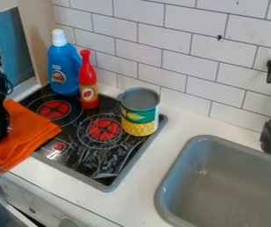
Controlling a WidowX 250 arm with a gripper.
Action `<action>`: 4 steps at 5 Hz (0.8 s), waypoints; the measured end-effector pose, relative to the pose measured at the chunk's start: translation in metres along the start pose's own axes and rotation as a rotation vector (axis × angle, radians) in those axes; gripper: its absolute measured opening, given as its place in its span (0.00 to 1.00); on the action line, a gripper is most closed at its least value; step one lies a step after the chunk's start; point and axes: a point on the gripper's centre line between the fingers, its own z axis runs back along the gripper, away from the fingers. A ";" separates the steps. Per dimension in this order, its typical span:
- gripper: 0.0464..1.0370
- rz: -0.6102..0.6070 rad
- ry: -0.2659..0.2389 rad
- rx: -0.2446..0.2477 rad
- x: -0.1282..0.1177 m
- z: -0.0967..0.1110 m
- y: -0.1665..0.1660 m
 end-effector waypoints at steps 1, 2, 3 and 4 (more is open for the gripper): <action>0.96 -0.004 -0.029 -0.083 0.001 -0.004 0.002; 0.96 0.034 -0.001 -0.149 0.003 -0.005 -0.004; 0.96 0.103 0.058 -0.268 0.005 0.002 -0.038; 0.96 -0.025 0.203 -0.327 0.001 0.020 -0.100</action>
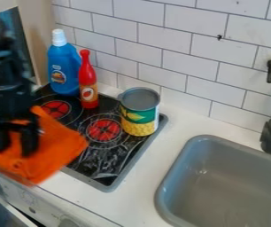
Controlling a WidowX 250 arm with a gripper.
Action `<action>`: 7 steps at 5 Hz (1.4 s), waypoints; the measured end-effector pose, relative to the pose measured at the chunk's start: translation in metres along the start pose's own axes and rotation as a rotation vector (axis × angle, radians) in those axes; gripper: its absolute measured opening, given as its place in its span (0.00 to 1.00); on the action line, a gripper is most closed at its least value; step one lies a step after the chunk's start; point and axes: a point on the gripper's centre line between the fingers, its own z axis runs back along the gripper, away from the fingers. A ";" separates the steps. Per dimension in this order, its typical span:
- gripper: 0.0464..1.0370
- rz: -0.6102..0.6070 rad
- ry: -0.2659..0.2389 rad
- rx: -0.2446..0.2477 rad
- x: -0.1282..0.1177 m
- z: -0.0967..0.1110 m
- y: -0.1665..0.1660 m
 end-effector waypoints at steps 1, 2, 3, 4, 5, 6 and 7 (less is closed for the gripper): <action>0.96 -0.098 0.042 -0.018 -0.017 -0.005 -0.057; 0.96 -0.062 -0.008 -0.016 -0.020 -0.004 -0.105; 0.96 0.034 -0.068 -0.026 -0.017 -0.006 -0.117; 0.96 0.090 -0.154 0.054 -0.014 -0.007 -0.117; 0.96 0.066 -0.264 0.126 -0.012 0.046 -0.083; 0.96 0.003 -0.255 0.157 -0.017 0.078 -0.078; 0.96 -0.081 -0.235 0.160 -0.020 0.097 -0.080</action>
